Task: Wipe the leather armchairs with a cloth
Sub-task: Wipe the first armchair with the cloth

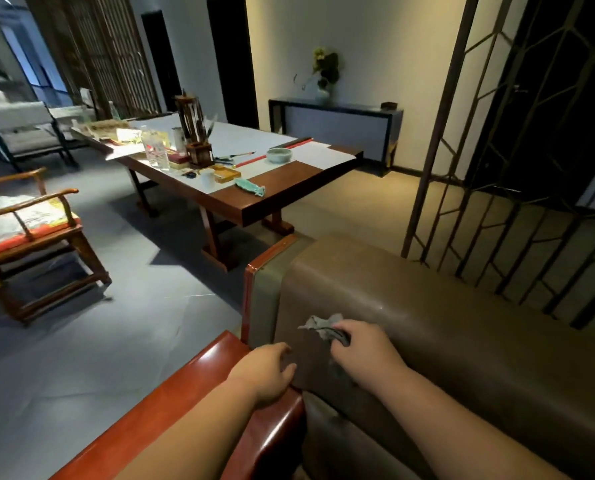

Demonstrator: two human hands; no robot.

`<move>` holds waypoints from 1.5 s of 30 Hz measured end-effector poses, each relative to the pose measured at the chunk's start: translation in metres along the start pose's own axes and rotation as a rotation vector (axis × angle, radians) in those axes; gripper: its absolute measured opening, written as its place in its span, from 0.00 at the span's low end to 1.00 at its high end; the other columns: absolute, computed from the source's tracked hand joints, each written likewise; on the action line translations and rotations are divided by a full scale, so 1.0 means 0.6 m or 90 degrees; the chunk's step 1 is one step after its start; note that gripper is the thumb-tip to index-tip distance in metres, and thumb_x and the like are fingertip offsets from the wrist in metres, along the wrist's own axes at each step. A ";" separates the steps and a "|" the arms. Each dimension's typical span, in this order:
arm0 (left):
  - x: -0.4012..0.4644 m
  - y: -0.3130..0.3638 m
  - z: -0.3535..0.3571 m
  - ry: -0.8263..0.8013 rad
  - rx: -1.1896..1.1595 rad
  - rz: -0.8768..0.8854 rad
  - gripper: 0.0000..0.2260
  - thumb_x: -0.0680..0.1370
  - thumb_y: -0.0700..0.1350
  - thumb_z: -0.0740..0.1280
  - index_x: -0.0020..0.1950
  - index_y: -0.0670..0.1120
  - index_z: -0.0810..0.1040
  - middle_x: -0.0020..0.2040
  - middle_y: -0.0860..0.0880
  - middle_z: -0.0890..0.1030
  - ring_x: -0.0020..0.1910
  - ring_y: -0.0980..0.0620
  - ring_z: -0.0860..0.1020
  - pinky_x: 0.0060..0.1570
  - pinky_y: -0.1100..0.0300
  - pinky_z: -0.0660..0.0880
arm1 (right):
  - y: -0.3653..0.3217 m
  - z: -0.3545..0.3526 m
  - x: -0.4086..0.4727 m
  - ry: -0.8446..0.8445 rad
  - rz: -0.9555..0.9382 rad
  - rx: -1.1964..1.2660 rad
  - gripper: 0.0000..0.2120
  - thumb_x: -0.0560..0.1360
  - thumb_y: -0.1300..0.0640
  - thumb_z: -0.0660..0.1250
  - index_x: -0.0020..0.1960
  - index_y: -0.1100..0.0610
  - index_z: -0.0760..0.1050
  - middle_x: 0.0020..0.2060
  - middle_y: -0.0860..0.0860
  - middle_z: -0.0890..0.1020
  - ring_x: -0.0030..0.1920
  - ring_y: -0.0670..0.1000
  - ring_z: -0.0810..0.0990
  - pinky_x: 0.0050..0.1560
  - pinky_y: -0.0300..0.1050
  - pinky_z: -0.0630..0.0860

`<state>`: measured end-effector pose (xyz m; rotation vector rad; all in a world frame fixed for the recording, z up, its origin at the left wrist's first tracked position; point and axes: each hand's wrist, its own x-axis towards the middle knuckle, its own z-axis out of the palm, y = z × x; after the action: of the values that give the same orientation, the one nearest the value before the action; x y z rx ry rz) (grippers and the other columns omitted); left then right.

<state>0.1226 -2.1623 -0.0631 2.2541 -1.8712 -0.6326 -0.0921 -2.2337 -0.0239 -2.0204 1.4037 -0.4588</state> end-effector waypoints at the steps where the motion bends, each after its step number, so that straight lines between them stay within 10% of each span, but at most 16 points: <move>1: 0.015 0.003 -0.009 0.014 -0.003 0.002 0.23 0.83 0.58 0.65 0.76 0.53 0.73 0.69 0.49 0.81 0.66 0.49 0.80 0.66 0.55 0.76 | -0.012 -0.013 0.016 0.011 -0.010 -0.006 0.10 0.73 0.48 0.68 0.51 0.36 0.82 0.38 0.37 0.83 0.42 0.40 0.82 0.40 0.37 0.75; 7: 0.106 0.018 -0.064 0.100 -0.015 0.020 0.24 0.82 0.59 0.64 0.78 0.53 0.72 0.72 0.49 0.78 0.69 0.46 0.78 0.68 0.50 0.76 | -0.086 -0.069 0.139 0.151 -0.135 -0.185 0.20 0.77 0.49 0.67 0.68 0.49 0.80 0.62 0.51 0.83 0.61 0.55 0.81 0.61 0.49 0.78; 14: 0.173 -0.043 -0.092 0.098 0.008 0.043 0.24 0.82 0.59 0.64 0.76 0.51 0.72 0.69 0.47 0.78 0.65 0.45 0.79 0.65 0.46 0.78 | -0.085 0.029 0.260 -0.044 -0.121 -0.384 0.22 0.87 0.47 0.51 0.74 0.52 0.74 0.77 0.57 0.70 0.78 0.58 0.64 0.78 0.52 0.60; 23: 0.348 -0.104 -0.140 0.107 -0.020 0.077 0.23 0.84 0.52 0.62 0.80 0.51 0.70 0.79 0.49 0.72 0.76 0.46 0.72 0.74 0.49 0.71 | -0.085 0.083 0.294 0.194 -0.117 -0.434 0.14 0.78 0.44 0.66 0.57 0.51 0.72 0.56 0.52 0.73 0.56 0.55 0.73 0.59 0.51 0.75; 30: 0.489 -0.105 -0.111 0.076 0.074 0.234 0.26 0.86 0.56 0.57 0.85 0.56 0.59 0.86 0.53 0.57 0.85 0.51 0.54 0.83 0.50 0.52 | -0.060 0.099 0.364 0.043 -0.099 -0.448 0.30 0.83 0.35 0.45 0.82 0.42 0.50 0.83 0.49 0.56 0.83 0.54 0.49 0.80 0.57 0.42; 38: 0.499 -0.127 -0.079 0.166 0.051 0.248 0.26 0.85 0.61 0.54 0.83 0.58 0.65 0.84 0.55 0.61 0.84 0.52 0.57 0.82 0.49 0.53 | -0.058 0.030 0.492 0.014 0.095 -0.436 0.32 0.83 0.36 0.44 0.85 0.46 0.49 0.85 0.52 0.50 0.84 0.57 0.45 0.82 0.60 0.44; 45: 0.508 -0.134 -0.078 0.138 0.046 0.263 0.27 0.84 0.60 0.60 0.84 0.60 0.61 0.86 0.55 0.56 0.85 0.53 0.53 0.83 0.51 0.50 | -0.088 0.116 0.322 0.033 -0.067 -0.513 0.32 0.81 0.35 0.51 0.83 0.43 0.53 0.83 0.55 0.58 0.83 0.61 0.53 0.80 0.63 0.53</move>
<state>0.2558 -2.4460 -0.1195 1.7990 -2.1754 -0.2500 0.0590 -2.3793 -0.0532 -2.7303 1.6882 0.0432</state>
